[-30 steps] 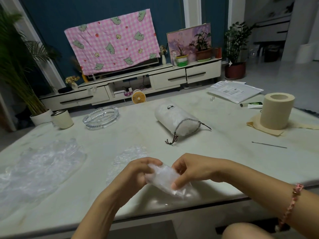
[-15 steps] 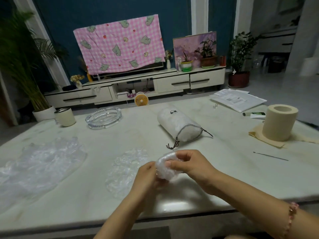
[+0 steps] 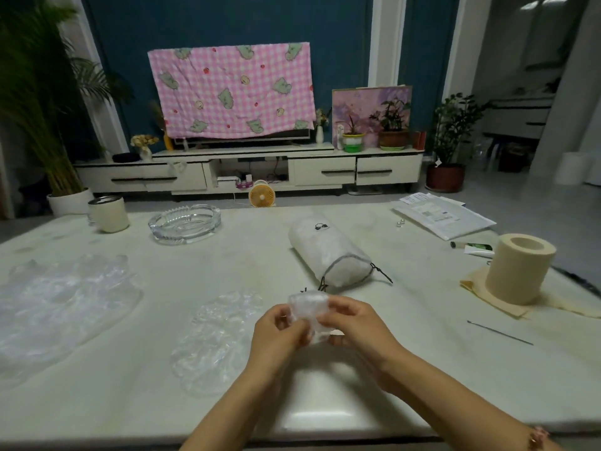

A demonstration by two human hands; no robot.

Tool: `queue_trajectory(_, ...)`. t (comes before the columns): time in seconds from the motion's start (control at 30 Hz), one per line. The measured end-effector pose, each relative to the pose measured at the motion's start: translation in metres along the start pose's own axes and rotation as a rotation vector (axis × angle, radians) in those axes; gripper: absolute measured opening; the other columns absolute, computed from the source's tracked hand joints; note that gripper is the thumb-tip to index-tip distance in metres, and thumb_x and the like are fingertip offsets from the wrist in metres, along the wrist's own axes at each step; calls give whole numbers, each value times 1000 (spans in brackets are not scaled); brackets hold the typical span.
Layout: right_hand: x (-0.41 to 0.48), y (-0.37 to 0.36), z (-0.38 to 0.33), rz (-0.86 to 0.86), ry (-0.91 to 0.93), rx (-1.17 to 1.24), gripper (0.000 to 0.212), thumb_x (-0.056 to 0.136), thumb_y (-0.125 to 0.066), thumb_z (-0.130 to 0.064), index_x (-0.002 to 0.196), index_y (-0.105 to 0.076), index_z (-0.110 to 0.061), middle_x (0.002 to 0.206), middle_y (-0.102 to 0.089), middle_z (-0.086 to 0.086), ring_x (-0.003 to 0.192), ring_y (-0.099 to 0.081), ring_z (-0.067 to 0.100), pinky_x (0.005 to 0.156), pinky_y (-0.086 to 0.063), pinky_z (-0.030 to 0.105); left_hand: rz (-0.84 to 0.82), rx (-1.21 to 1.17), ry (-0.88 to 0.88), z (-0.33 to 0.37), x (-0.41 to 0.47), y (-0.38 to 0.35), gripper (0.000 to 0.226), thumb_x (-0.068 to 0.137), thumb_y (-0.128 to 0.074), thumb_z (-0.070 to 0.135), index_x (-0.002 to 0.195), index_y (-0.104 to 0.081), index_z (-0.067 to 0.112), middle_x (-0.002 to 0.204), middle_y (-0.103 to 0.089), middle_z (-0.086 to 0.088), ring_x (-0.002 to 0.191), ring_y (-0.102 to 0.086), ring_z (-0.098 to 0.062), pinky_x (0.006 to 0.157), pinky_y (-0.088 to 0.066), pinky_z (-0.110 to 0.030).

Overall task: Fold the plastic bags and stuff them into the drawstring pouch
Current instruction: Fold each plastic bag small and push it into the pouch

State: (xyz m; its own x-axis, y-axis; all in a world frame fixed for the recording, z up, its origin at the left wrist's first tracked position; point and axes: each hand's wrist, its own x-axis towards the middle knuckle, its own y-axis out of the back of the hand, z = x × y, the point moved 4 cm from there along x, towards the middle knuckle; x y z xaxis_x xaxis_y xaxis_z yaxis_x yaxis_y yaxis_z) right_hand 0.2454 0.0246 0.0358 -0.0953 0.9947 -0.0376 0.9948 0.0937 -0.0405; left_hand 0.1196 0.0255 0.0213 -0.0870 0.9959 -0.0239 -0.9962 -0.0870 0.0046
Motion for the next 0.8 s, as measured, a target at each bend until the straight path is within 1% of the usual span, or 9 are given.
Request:
queue_trajectory(0.1,6,11,5,181,0,78,15,81,-62,10,90,-67,-1,90,-67,18,75,-62,22,70,-53,30,35,-47,-7,-3,8,-8,15,80,-54,-13,88,-62,-2,70,-54,-15,57,-48,-15,50,-41,-16)
queue_trajectory(0.17,10,18,8,278,-26,165,19,78,-65,12,87,-59,-3,87,-63,18,72,-61,23,67,-53,31,50,-48,-36,0,12,-16,13,80,-54,-14,84,-60,-3,68,-52,-14,52,-47,-11,44,-39,-12)
queue_trajectory(0.27,15,25,10,220,-72,216,27,79,-64,11,97,-54,-7,87,-68,11,71,-64,21,64,-52,28,50,-43,-66,-2,21,-30,14,78,-54,-14,78,-56,-1,62,-49,-9,45,-45,-4,43,-37,-12)
queue_trajectory(0.37,21,37,11,211,-74,113,14,80,-66,7,90,-64,-2,80,-68,11,63,-63,17,55,-50,24,-21,50,-118,-9,34,-41,11,75,-62,-3,73,-59,7,64,-58,0,58,-52,-12,52,-44,-18)
queue_trajectory(0.43,26,51,11,290,-36,50,9,80,-65,8,85,-65,0,75,-63,10,60,-59,15,51,-48,21,16,107,-197,-10,46,-44,14,77,-63,2,82,-64,15,84,-64,3,71,-60,-12,63,-51,-25)
queue_trajectory(0.53,34,76,5,415,30,-17,14,79,-65,10,83,-62,-3,75,-64,10,60,-58,15,49,-48,18,206,351,-422,3,65,-48,31,82,-63,7,108,-57,22,113,-50,0,99,-54,-15,79,-42,-20)
queue_trajectory(0.63,46,87,3,434,105,-161,17,77,-67,9,79,-62,-7,70,-64,5,61,-58,13,53,-47,19,184,760,-503,12,88,-63,53,92,-54,24,141,-36,16,142,-33,-9,127,-34,-26,100,-29,-29)
queue_trajectory(0.7,55,89,4,431,155,-293,15,76,-70,5,74,-65,-9,69,-65,2,63,-58,13,57,-47,21,144,940,-474,12,100,-69,51,100,-37,28,148,-22,19,154,-18,-8,137,-22,-26,106,-22,-30)
queue_trajectory(0.8,69,85,7,413,246,-477,11,75,-74,-4,74,-66,-13,76,-67,4,65,-60,12,60,-45,17,85,951,-442,10,109,-68,46,104,-24,27,149,-17,23,158,-12,-2,141,-18,-21,107,-23,-27)
